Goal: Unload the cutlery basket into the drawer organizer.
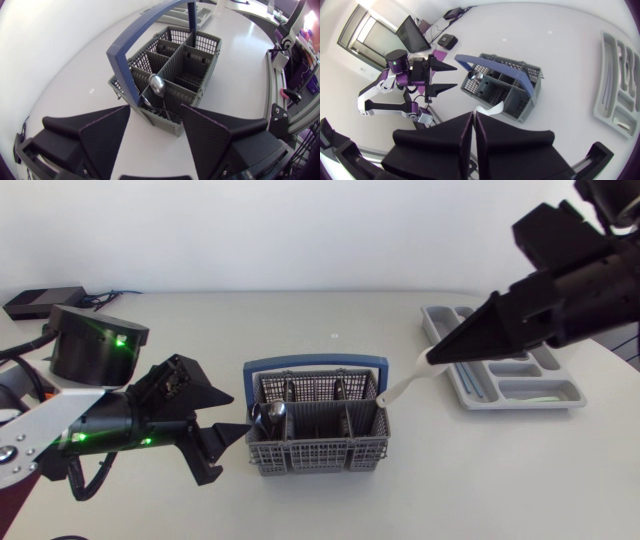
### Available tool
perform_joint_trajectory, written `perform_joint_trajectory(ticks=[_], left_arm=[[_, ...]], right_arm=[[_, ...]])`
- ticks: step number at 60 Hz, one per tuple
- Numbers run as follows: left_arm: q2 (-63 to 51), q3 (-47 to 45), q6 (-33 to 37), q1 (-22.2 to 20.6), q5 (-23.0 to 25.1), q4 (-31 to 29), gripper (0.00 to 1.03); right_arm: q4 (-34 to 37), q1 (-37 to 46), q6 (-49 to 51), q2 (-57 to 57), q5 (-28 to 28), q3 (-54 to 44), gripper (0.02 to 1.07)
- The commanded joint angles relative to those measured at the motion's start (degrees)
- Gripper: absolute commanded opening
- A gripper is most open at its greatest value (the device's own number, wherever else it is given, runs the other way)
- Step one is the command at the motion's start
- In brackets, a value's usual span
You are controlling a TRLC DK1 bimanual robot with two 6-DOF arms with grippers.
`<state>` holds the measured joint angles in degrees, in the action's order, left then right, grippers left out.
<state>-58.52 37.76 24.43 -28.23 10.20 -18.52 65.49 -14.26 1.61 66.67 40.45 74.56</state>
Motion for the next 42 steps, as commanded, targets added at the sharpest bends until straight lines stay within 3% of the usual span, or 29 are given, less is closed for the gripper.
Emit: perform_joint_trajectory(ticks=[1, 9, 21, 33, 42], left_arm=[[-0.7, 0.4, -0.3, -0.3, -0.5, -0.3, 0.7], [-0.5, 0.3, -0.3, -0.3, -0.7, -0.4, 0.7], [-0.6, 0.7, -0.3, -0.3, -0.8, -0.4, 0.7], [-0.8, 0.7, -0.3, -1.0, -0.9, -0.4, 0.7], [-0.8, 0.8, -0.3, -1.1, -1.1, -0.5, 0.7]], right_arm=[[3.6, 4.9, 4.4, -1.7, 1.0, 1.9, 0.1], [7.7, 16.7, 12.1, -2.3, 0.4, 2.3, 0.1], [6.8, 30.9, 20.0, 0.1, -3.5, -0.5, 0.1], [-3.6, 35.8, 20.9, 3.5, -12.4, -6.4, 0.1], [-16.3, 36.9, 20.5, 7.2, -20.7, -11.5, 0.1]])
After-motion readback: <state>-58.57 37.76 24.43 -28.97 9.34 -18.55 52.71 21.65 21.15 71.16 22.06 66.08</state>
